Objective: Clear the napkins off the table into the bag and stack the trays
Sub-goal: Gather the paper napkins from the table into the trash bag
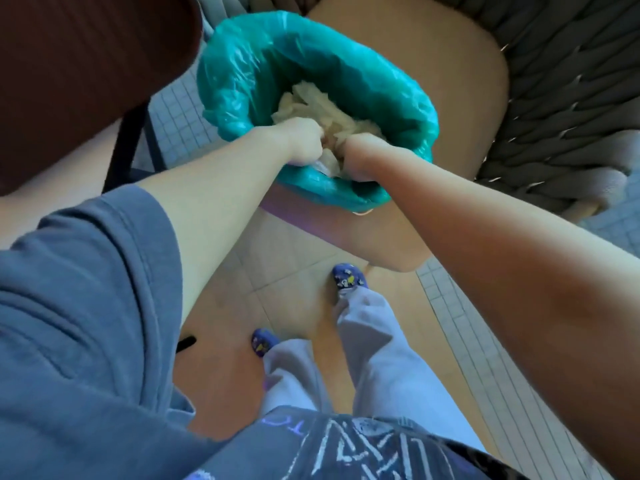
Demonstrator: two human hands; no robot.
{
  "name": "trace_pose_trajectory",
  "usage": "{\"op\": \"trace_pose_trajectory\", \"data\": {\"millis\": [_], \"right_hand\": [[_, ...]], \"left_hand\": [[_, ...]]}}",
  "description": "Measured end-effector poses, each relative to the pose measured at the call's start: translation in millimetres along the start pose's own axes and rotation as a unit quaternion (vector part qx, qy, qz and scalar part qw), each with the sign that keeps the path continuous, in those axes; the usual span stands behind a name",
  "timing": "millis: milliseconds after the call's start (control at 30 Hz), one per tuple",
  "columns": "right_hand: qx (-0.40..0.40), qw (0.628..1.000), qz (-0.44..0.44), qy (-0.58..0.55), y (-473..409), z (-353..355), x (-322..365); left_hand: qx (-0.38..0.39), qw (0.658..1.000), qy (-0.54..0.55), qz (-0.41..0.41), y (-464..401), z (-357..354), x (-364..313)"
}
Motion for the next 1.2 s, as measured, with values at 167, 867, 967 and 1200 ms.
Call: {"op": "trace_pose_trajectory", "data": {"millis": [167,867,967,1200], "right_hand": [[-0.105,0.993,-0.041,0.025,19.3,40.4,12.5],[-0.208,0.934,0.253,0.145,27.8,61.1,294.9],[-0.171,0.924,0.305,0.157,20.4,31.1,350.0],[-0.059,0.926,0.346,0.136,-2.0,-46.7,457.3]], "left_hand": [[0.039,0.997,0.058,0.014,20.2,32.4,10.7],[-0.326,0.903,0.245,0.138,240.1,125.4,256.9],[-0.341,0.883,0.245,0.207,270.2,112.2,321.4],[-0.31,0.848,0.254,0.346,319.5,72.3,450.4]]}}
Point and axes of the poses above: each hand's wrist, its own y-axis away from the middle knuckle, its own z-axis out of the back of the hand, x = y × z, the point moved 4 cm from there along -y, towards the middle knuckle, and after that the axes turned 14 degrees about z, right-handed, at the moved point
